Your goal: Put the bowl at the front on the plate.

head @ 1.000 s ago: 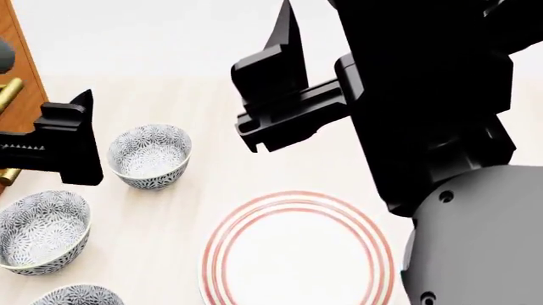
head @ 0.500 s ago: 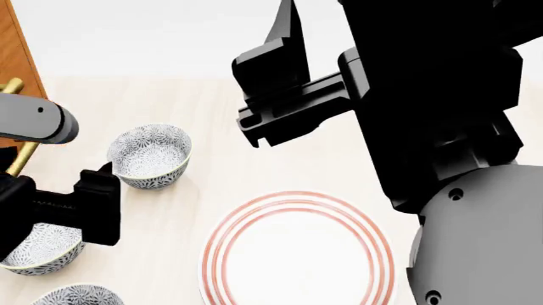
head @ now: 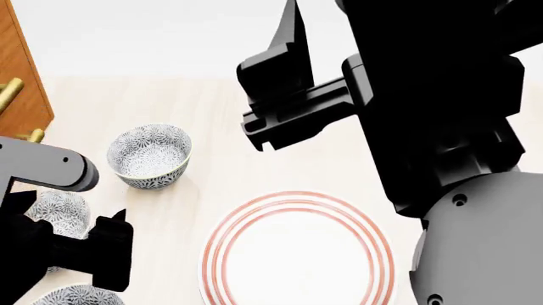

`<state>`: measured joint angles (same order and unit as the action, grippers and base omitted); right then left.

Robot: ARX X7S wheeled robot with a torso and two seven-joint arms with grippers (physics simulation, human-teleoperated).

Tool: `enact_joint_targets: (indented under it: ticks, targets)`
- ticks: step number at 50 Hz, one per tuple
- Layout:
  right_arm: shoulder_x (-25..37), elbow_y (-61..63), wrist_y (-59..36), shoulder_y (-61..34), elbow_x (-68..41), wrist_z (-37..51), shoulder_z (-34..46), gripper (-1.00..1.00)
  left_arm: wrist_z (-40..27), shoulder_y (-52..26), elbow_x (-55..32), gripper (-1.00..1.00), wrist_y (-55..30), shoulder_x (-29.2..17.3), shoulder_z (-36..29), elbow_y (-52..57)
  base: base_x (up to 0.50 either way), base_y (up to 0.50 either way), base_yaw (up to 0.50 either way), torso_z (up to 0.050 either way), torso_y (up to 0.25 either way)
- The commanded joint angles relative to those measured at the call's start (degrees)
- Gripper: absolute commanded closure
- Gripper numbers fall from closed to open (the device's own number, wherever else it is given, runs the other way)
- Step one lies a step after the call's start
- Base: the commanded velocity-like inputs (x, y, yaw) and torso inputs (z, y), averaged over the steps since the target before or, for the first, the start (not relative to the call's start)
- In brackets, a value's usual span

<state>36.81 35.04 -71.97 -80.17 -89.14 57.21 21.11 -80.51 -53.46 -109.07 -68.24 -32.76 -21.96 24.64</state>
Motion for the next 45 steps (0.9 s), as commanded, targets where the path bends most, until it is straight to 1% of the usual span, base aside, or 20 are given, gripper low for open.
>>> enact_joint_targets:
  ticks: [1, 6, 10, 12, 13, 17, 23, 25, 29, 45]
  targets:
    - [0.26, 0.16, 0.76, 0.89, 0.86, -0.66, 0.27, -1.0, 2.5, 3.89, 2.46, -1.0, 0.24, -0.28, -0.78, 1.28, 0.0, 0.0, 0.0, 0.0, 0.0]
    - [0.53, 0.21, 0.86, 0.8, 0.63, -0.65, 0.31, -1.0, 3.16, 5.72, 3.05, -1.0, 0.4, -0.17, -1.39, 1.79, 0.0, 0.0, 0.0, 0.0, 0.0]
    - [0.92, 0.4, 1.1, 1.11, 0.8, -0.88, 0.21, -1.0, 5.32, 7.34, 6.32, -1.0, 0.46, 0.17, -1.25, 3.2, 0.0, 0.0, 0.0, 0.0, 0.0]
    - [1.04, 0.45, 1.21, 1.14, 0.87, -0.97, 0.19, -1.0, 2.73, 7.52, 5.16, -1.0, 1.07, 0.08, -1.84, 2.52, 0.0, 0.0, 0.0, 0.0, 0.0]
    - [1.06, 0.44, 1.23, 1.13, 0.91, -1.02, 0.23, -1.0, 3.29, 7.66, 5.73, -1.0, 1.12, 0.12, -1.69, 2.85, 0.0, 0.0, 0.0, 0.0, 0.0]
    - [0.99, 0.28, 1.17, 0.76, 1.07, -1.21, 0.5, -1.0, 2.29, 7.92, 3.1, -1.0, 1.16, -0.09, -2.67, 2.58, 0.0, 0.0, 0.0, 0.0, 0.0]
    - [1.21, 0.27, 1.18, 0.51, 0.52, -0.81, 0.63, -1.0, 3.02, 9.18, 4.22, -1.0, 1.36, -0.47, -2.83, 2.86, 0.0, 0.0, 0.0, 0.0, 0.0]
    - [1.34, 0.28, 1.19, 0.47, 0.29, -0.62, 0.63, -1.0, 1.41, 9.73, 3.18, -1.0, 1.68, -0.8, -3.4, 2.63, 0.0, 0.0, 0.0, 0.0, 0.0]
    - [1.29, 0.22, 1.18, 0.2, 0.06, -0.38, 0.84, -1.0, 3.31, 11.12, 6.0, -1.0, 1.3, -1.15, -3.37, 3.96, 0.0, 0.0, 0.0, 0.0, 0.0]
    - [1.05, 0.02, 1.71, 0.35, 0.91, -1.13, 1.64, -1.0, 8.5, 14.64, 11.45, -1.0, 1.16, -1.56, -4.3, 4.46, 0.0, 0.0, 0.0, 0.0, 0.0]
